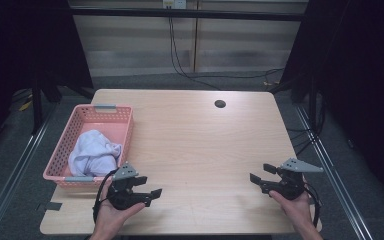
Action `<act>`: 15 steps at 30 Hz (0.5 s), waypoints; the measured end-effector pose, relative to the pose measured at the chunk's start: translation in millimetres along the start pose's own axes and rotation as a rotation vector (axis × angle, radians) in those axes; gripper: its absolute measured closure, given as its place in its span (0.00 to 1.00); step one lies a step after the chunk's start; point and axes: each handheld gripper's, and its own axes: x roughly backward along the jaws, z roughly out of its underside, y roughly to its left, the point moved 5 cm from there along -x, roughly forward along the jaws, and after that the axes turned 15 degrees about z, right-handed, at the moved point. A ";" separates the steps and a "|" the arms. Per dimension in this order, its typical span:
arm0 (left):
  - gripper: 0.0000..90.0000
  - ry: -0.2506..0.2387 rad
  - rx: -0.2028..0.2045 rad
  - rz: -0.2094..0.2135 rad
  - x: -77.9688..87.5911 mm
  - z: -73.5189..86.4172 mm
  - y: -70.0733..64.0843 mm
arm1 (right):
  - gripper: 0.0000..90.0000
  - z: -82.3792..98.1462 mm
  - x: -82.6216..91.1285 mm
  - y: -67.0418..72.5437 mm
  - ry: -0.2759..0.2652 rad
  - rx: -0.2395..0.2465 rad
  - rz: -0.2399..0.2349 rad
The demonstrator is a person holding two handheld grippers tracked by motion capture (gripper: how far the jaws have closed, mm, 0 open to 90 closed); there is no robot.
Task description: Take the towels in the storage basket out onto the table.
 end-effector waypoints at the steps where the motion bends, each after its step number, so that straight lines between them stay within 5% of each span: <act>1: 0.29 0.003 0.006 0.011 1.9 -1.0 -0.7 | 0.32 -0.4 2.2 0.4 -0.005 0.002 0.004; 3: 0.32 -0.013 0.014 0.035 8.1 -4.5 -2.6 | 0.32 0.3 5.5 1.0 -0.008 0.002 0.005; 9: 0.31 -0.004 0.002 0.008 25.8 -13.5 4.3 | 0.32 11.3 18.1 1.5 0.006 0.011 0.014; 15: 0.26 -0.055 0.005 -0.078 62.4 -27.3 19.2 | 0.31 11.5 13.2 -0.7 0.014 0.017 0.017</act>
